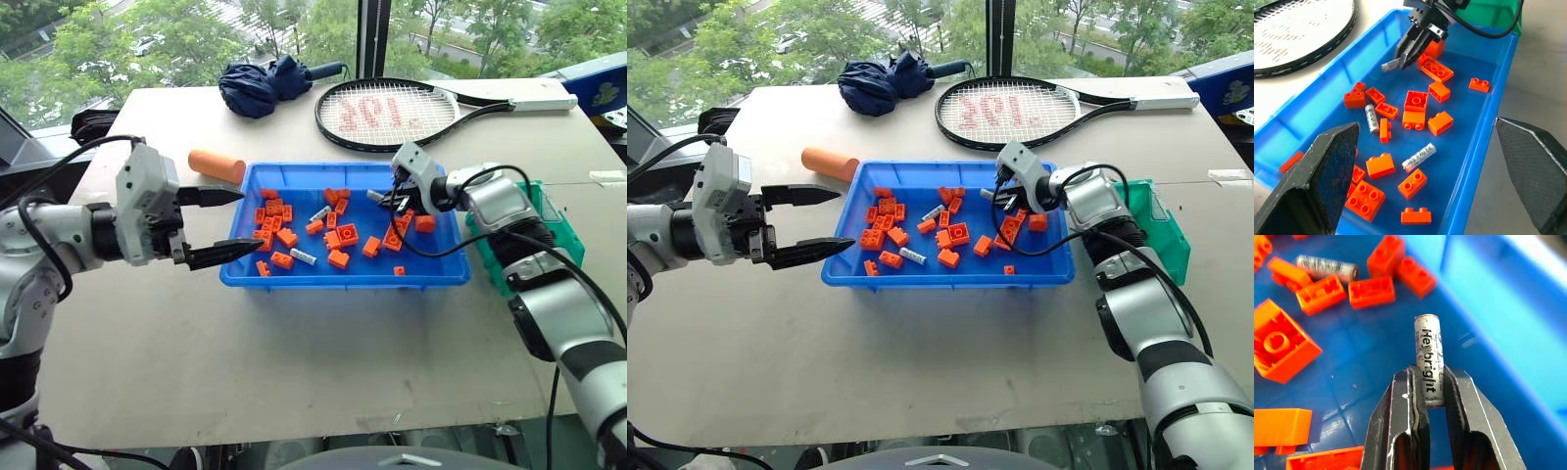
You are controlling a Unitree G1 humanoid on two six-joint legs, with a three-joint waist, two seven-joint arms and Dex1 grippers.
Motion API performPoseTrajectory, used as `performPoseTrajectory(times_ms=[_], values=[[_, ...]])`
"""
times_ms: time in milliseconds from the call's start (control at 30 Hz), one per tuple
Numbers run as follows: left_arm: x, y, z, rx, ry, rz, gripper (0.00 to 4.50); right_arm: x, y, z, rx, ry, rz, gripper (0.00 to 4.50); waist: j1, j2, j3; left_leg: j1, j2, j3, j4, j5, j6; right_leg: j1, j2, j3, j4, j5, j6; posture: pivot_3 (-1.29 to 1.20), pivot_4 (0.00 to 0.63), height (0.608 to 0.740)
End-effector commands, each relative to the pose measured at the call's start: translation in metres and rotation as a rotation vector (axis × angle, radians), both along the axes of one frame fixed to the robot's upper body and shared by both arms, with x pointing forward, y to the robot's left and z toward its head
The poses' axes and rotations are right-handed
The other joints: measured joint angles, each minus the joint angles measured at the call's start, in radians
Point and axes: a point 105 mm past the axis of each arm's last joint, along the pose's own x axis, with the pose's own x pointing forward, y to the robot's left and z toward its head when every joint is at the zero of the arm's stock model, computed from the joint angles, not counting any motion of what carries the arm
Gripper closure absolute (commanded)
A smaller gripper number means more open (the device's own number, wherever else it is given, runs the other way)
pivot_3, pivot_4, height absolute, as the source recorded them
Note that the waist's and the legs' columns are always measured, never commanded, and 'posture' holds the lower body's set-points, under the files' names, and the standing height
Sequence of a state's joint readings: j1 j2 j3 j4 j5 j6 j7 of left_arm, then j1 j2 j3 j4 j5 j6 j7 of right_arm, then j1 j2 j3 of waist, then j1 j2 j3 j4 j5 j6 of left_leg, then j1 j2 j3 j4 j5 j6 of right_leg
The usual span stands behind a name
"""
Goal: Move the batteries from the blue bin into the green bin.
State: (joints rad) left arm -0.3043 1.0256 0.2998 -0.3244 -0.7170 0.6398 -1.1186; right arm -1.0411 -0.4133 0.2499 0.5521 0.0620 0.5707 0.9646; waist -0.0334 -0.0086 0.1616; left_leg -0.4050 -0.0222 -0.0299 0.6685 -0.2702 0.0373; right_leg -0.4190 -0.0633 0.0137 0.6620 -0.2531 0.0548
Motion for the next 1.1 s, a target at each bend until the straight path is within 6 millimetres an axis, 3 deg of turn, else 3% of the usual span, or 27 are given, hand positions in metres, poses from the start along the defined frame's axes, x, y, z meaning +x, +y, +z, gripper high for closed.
performPoseTrajectory(times_ms=[33, 200, 333, 467, 633, 667, 700, 833, 867, 967, 1100], values=[[-0.001, -0.02, 0.017, -0.071, -0.06, -0.067, 0.0, -0.015, -0.019, 0.048, 0.083, -0.108, -0.037, 4.43, 0.001, 0.0, 0.0, -0.002, 0.0, -0.001, 0.001, 0.0, 0.0, -0.002, 0.0, -0.001, 0.0, 0.0, 0.0, 0.0, 0.15, 0.74], [-0.002, -0.059, 0.032, -0.2, -0.085, -0.189, 0.0, -0.046, -0.091, 0.076, 0.093, -0.173, -0.261, 4.43, 0.027, 0.0, 0.0, -0.013, -0.002, -0.002, 0.004, 0.0, 0.0, -0.011, -0.001, -0.002, 0.003, 0.0, 0.0, 0.0, 0.15, 0.74], [0.0, -0.076, 0.038, -0.241, -0.089, -0.256, 0.0, -0.072, -0.138, 0.079, 0.057, -0.184, -0.434, 4.43, 0.032, -0.001, 0.0, -0.013, -0.002, 0.0, 0.005, 0.0, 0.0, -0.01, -0.001, 0.0, 0.002, 0.0, 0.0, 0.0, 0.15, 0.74], [0.001, -0.085, 0.037, -0.239, -0.08, -0.315, 0.0, -0.093, -0.169, 0.064, 0.026, -0.125, -0.567, 4.43, 0.018, -0.001, 0.0, -0.01, -0.001, 0.002, 0.005, 0.0, 0.001, -0.01, 0.001, 0.002, 0.005, 0.0, 0.0, 0.0, 0.15, 0.74], [0.004, -0.089, 0.033, -0.224, -0.072, -0.342, 0.0, -0.105, -0.189, 0.038, -0.015, -0.042, -0.636, 4.43, 0.017, 0.0, 0.0, -0.009, 0.0, 0.004, 0.006, 0.0, 0.001, -0.01, 0.007, 0.002, 0.009, 0.0, 0.0, 0.0, 0.15, 0.74], [0.005, -0.089, 0.032, -0.219, -0.07, -0.343, 0.0, -0.107, -0.192, 0.034, -0.026, -0.032, -0.642, 3.5, 0.018, 0.0, 0.0, -0.009, 0.0, 0.004, 0.007, 0.0, 0.001, -0.01, 0.007, 0.002, 0.009, 0.0, 0.0, 0.0, 0.15, 0.74], [0.006, -0.088, 0.031, -0.212, -0.068, -0.343, 0.0, -0.108, -0.195, 0.032, -0.031, -0.027, -0.647, 3.24, 0.02, 0.0, 0.0, -0.009, 0.0, 0.004, 0.007, 0.0, 0.001, -0.01, 0.007, 0.002, 0.01, 0.0, 0.0, 0.0, 0.15, 0.74], [0.006, -0.083, 0.028, -0.19, -0.063, -0.334, 0.0, -0.109, -0.193, 0.034, -0.042, -0.043, -0.623, 1.15, 0.021, 0.0, 0.0, -0.01, 0.0, 0.004, 0.011, 0.0, 0.001, -0.01, 0.008, 0.002, 0.01, 0.0, 0.0, 0.0, 0.15, 0.74], [0.006, -0.078, 0.025, -0.177, -0.056, -0.316, 0.0, -0.108, -0.187, 0.038, -0.044, -0.059, -0.595, 0.92, 0.021, 0.0, 0.0, -0.01, 0.0, 0.004, 0.011, 0.0, 0.001, -0.01, 0.008, 0.002, 0.01, 0.0, 0.0, 0.0, 0.15, 0.74], [0.007, -0.065, 0.016, -0.138, -0.037, -0.262, 0.0, -0.102, -0.159, 0.049, -0.004, -0.099, -0.489, 0.92, 0.013, 0.0, 0.0, -0.009, 0.001, 0.005, 0.011, 0.0, 0.001, -0.01, 0.008, 0.002, 0.011, 0.0, 0.0, 0.0, 0.15, 0.74], [0.005, -0.033, 0.0, -0.035, -0.003, -0.151, 0.0, -0.098, -0.088, 0.052, 0.066, -0.103, -0.265, 0.92, -0.007, 0.0, 0.0, -0.009, 0.004, 0.004, 0.011, 0.0, 0.001, -0.01, 0.009, 0.003, 0.012, 0.0, 0.0, 0.0, 0.15, 0.74]])
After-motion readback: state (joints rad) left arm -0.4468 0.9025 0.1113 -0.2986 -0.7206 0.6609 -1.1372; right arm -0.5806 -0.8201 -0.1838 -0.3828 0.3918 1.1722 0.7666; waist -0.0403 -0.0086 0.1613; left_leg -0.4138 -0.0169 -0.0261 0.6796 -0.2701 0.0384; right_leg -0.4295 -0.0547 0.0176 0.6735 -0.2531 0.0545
